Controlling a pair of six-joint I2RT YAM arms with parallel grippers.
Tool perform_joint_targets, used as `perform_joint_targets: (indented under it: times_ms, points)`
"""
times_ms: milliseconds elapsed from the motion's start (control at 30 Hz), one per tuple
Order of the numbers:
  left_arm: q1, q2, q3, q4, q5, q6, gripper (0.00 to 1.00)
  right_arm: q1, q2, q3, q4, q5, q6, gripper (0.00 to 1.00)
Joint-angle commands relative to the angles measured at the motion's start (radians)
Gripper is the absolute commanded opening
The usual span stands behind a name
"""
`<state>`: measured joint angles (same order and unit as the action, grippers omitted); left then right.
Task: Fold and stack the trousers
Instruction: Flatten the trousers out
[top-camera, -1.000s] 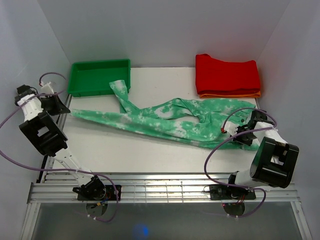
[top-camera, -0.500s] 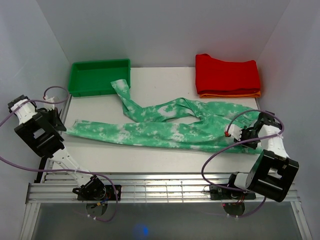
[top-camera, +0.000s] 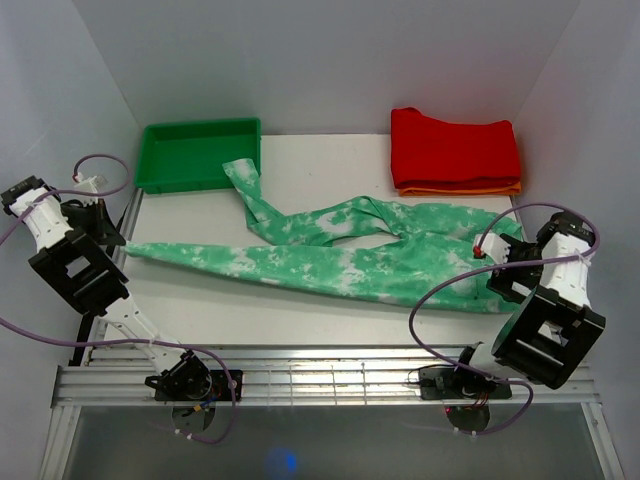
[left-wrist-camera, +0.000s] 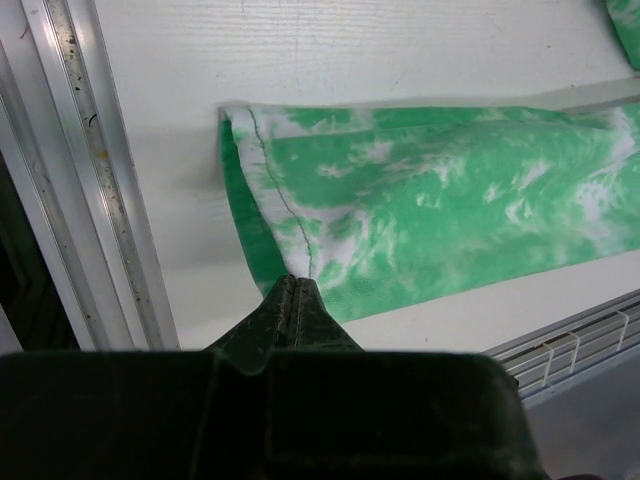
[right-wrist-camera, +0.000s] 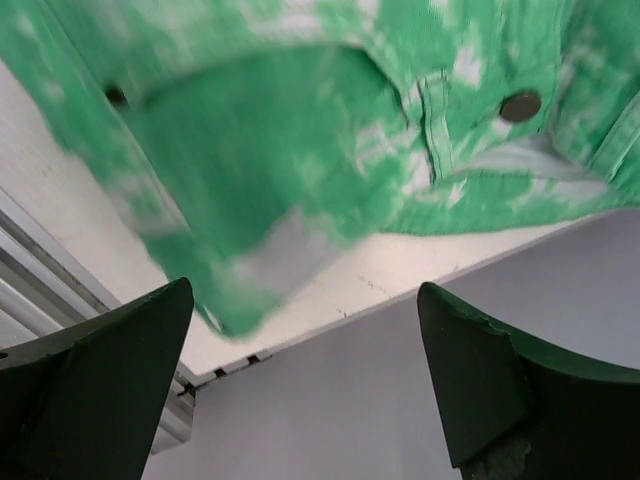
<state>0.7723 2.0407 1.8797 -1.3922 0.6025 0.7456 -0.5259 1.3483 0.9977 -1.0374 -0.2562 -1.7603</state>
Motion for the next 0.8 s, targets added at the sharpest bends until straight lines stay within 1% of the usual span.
perform_joint_targets:
  times_ms: [0,67,133,200,267,467,533,567,600,667,700,767]
  points:
    - [0.012,-0.023,-0.008,0.047,0.029,0.012,0.0,-0.063,-0.006,0.042,-0.078,0.077,-0.117,0.98]
    - [0.012,-0.033,-0.028,0.056,0.026,0.012,0.0,-0.098,-0.008,0.024,-0.079,0.097,-0.165,0.98]
    - [0.012,-0.033,-0.03,0.056,0.02,0.015,0.0,-0.129,-0.006,0.004,-0.098,0.123,-0.197,0.95]
    - [0.01,-0.033,-0.028,0.056,0.017,0.017,0.0,-0.146,-0.012,-0.016,-0.122,0.138,-0.238,0.94]
    - [0.012,-0.03,-0.027,0.056,0.016,0.018,0.0,-0.157,-0.026,-0.074,-0.106,0.147,-0.267,0.93]
    - [0.01,-0.024,-0.027,0.058,0.014,0.018,0.0,-0.157,-0.118,-0.237,0.064,0.084,-0.332,0.93]
    - [0.01,-0.022,-0.022,0.056,0.01,0.017,0.0,-0.158,-0.143,-0.307,0.126,0.084,-0.352,0.87]
    - [0.01,-0.022,-0.021,0.058,0.008,0.017,0.0,-0.158,-0.15,-0.33,0.163,0.084,-0.357,0.83]
    - [0.01,-0.02,-0.016,0.059,0.003,0.014,0.0,-0.158,-0.161,-0.347,0.241,0.069,-0.357,0.69]
    - [0.01,-0.014,-0.008,0.059,0.003,0.008,0.0,-0.158,-0.169,-0.376,0.313,0.049,-0.338,0.54]
    - [0.01,-0.013,0.002,0.059,0.003,0.005,0.0,-0.158,-0.169,-0.375,0.374,0.023,-0.325,0.37]
    - [0.007,-0.001,0.022,0.056,0.006,-0.009,0.0,-0.158,-0.156,-0.328,0.405,0.009,-0.297,0.1]
